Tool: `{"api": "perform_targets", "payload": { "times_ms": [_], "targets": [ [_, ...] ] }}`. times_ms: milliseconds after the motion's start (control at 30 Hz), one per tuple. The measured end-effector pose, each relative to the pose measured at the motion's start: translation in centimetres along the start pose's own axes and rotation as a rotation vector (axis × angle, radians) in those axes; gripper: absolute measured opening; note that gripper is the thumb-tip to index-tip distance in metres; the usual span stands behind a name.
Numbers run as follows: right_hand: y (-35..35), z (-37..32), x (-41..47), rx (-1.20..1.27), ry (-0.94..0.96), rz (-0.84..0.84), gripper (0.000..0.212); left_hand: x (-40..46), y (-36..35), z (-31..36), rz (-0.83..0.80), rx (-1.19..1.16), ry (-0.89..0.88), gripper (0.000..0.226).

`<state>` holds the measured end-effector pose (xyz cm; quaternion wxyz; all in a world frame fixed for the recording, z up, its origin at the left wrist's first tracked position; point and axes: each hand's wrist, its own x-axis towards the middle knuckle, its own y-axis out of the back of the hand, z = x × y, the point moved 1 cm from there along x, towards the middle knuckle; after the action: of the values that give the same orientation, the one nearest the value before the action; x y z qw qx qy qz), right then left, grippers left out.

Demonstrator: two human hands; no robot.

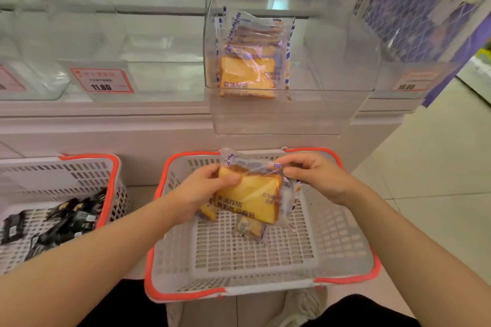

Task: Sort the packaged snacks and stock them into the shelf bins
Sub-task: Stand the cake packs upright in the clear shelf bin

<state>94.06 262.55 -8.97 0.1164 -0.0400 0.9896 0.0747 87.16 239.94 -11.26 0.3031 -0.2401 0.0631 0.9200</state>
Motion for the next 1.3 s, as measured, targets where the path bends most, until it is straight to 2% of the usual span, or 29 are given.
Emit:
{"api": "perform_targets", "payload": {
  "times_ms": [100, 200, 267, 433, 600, 733, 967, 1167, 1233, 1300],
  "targets": [
    [0.4, -0.7, -0.3, 0.17, 0.03, 0.23, 0.024, -0.9, 0.1, 1.4, 0.02, -0.032, -0.109, 0.038],
    [-1.0, -0.9, -1.0, 0.329, -0.067, 0.42, 0.006, -1.7, 0.4, 2.5, 0.083, -0.109, -0.187, 0.021],
    [-2.3, -0.9, -1.4, 0.372, -0.104, 0.414, 0.012, -2.4, 0.5, 3.2, 0.108, -0.168, -0.21, 0.017],
    [-4.1, -3.1, -1.4, 0.485, -0.047, 0.448, 0.015, -3.6, 0.4, 4.6, 0.17, -0.268, -0.315, 0.029],
    [-4.1, -5.6, -1.2, 0.347, 0.058, 0.514, 0.016, -3.5, 1.1, 6.3, 0.377, -0.337, -0.428, 0.011],
    [-3.8, -7.0, -0.9, 0.407, 0.119, 0.533, 0.016, -3.8, 1.1, 7.5, 0.348, -0.396, -0.41, 0.017],
    [-3.2, -7.9, -0.8, 0.309, 0.227, 0.711, 0.021, -4.2, 1.7, 9.6, 0.13, -0.444, -0.429, 0.01],
    [-2.5, -9.0, -0.6, 0.153, 0.32, 0.886, 0.02, -4.0, 1.0, 12.0, 0.269, -0.475, -0.406, 0.018],
    [-2.5, -9.2, -0.5, 0.149, 0.308, 0.883, 0.018, -4.3, 0.9, 12.6, 0.316, -0.466, -0.445, 0.019],
    [-2.4, -9.6, -0.4, 0.152, 0.259, 0.795, 0.01, -4.5, 0.9, 13.5, 0.335, -0.462, -0.481, 0.018]
  ]
}}
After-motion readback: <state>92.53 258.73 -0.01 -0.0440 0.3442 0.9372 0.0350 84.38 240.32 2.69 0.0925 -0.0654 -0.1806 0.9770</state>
